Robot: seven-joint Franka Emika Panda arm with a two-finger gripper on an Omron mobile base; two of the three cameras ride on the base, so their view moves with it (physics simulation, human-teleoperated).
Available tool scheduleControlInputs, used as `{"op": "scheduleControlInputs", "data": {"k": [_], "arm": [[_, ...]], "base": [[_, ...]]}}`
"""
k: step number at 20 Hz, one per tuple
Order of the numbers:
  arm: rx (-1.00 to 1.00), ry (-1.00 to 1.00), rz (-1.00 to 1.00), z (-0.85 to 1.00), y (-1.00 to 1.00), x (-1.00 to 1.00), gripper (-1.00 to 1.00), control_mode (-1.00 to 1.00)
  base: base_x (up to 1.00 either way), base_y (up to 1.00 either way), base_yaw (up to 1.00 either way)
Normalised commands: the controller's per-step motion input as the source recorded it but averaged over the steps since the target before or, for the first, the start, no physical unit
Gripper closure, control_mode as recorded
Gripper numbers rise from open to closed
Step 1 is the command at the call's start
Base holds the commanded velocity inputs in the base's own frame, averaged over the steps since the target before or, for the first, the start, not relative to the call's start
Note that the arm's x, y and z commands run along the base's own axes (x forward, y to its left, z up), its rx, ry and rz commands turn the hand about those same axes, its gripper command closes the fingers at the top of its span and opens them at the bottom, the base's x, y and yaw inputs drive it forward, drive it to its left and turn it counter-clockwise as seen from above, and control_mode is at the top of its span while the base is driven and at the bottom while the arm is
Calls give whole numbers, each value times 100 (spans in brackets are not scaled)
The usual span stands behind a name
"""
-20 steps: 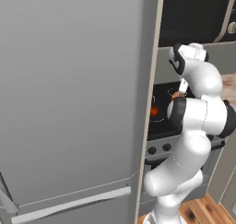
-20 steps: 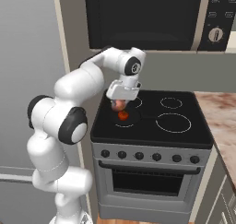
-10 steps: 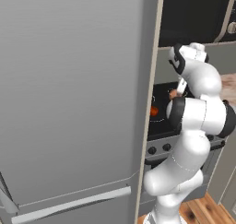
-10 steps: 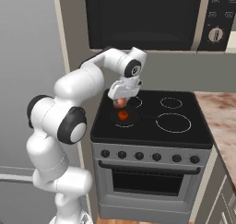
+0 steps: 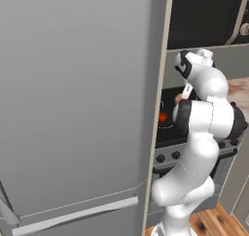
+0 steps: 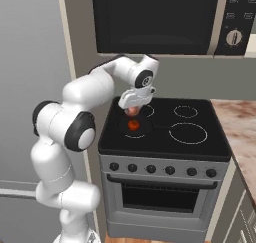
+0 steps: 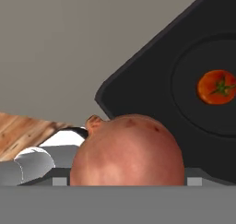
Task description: Place the pan on the front left burner on the stove. Then place the tomato and the onion in the pan and turn on the front left burner.
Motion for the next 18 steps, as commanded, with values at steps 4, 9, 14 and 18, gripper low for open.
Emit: {"op": "scheduleControlInputs", "data": {"k": [4,9,14,18], "arm": [[0,0,-6,-25,-8,30,100,-100],[0,0,-3,-27,-9,21,100,-100],[0,0,0,-26,0,15,100,-100],[0,0,0,-29,0,23,100,-100]], "base": [[0,0,0],[0,0,0],[0,0,0],[0,0,0]]}}
